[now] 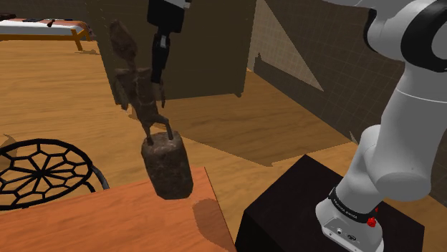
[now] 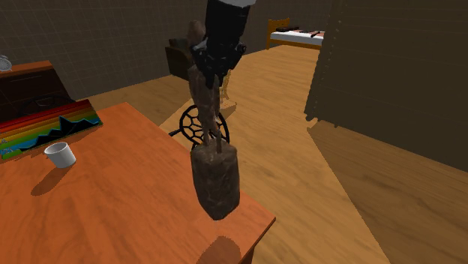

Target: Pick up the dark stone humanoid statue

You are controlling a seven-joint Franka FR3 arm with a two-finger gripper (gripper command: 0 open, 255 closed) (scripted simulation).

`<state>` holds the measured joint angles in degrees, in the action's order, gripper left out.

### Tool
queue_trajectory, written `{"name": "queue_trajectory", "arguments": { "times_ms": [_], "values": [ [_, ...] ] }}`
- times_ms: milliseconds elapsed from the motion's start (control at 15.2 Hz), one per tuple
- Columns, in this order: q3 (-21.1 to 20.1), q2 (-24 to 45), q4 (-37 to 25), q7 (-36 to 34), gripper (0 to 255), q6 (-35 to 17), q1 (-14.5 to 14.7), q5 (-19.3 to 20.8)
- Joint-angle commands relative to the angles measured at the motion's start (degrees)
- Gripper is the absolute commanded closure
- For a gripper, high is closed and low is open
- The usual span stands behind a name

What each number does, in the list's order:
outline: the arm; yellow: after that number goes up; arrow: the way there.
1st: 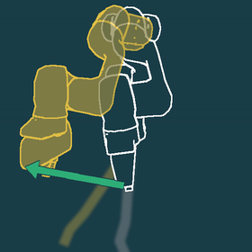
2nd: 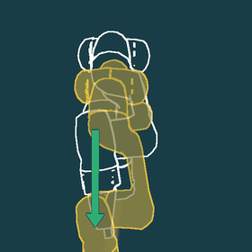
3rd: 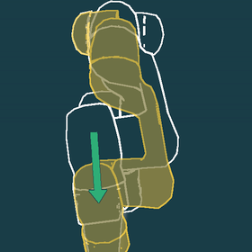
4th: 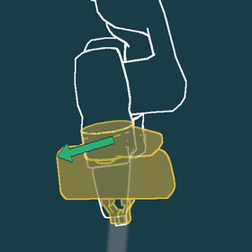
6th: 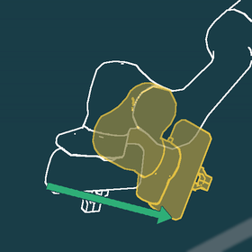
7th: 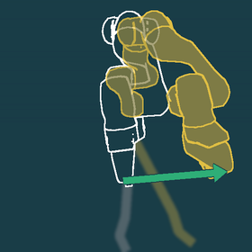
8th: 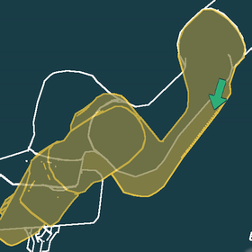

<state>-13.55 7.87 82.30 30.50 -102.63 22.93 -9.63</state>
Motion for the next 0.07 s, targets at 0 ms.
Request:
{"name": "queue_trajectory", "arguments": {
  "times_ms": [0],
  "values": [
    [0.0, -0.08, -0.49, -0.03, 255, 0.29, -0.01, -0.02]
  ]
}}
